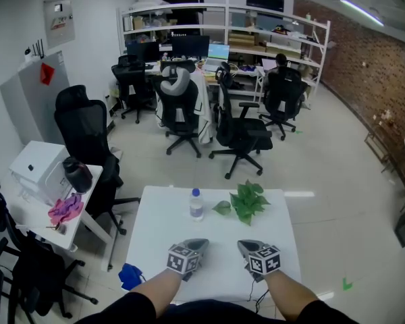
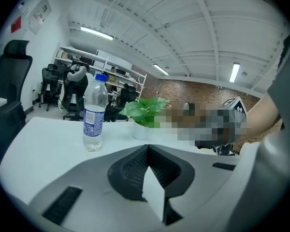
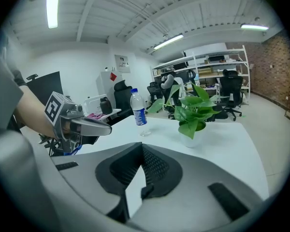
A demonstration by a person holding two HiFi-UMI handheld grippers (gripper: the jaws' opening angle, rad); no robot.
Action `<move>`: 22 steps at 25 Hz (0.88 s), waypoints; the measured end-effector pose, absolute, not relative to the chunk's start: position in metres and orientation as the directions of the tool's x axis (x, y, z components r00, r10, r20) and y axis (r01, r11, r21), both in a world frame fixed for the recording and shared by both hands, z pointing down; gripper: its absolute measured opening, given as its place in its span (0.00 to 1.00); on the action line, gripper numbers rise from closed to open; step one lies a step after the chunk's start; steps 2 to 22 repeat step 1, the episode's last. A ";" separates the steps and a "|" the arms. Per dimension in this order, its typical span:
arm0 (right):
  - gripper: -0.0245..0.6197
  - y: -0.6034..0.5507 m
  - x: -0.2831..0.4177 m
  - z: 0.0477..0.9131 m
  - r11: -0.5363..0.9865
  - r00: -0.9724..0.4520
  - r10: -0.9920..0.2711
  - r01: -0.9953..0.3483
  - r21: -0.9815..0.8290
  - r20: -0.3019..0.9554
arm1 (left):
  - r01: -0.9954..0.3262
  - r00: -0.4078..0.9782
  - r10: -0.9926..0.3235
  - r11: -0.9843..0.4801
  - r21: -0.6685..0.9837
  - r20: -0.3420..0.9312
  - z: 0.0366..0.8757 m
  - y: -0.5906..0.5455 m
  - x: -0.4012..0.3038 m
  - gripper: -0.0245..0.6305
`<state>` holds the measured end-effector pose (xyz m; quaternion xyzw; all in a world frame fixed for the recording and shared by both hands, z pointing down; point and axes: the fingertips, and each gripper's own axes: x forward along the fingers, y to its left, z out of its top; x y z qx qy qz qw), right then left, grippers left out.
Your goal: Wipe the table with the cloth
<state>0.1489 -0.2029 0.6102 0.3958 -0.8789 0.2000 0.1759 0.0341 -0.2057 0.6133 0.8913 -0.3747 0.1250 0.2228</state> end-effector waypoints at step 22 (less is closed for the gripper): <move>0.06 -0.203 0.148 0.610 0.607 -0.625 -0.625 -0.766 -0.212 0.468 | -0.723 0.689 -0.611 -0.620 0.305 0.390 0.613 -0.205 0.034 0.04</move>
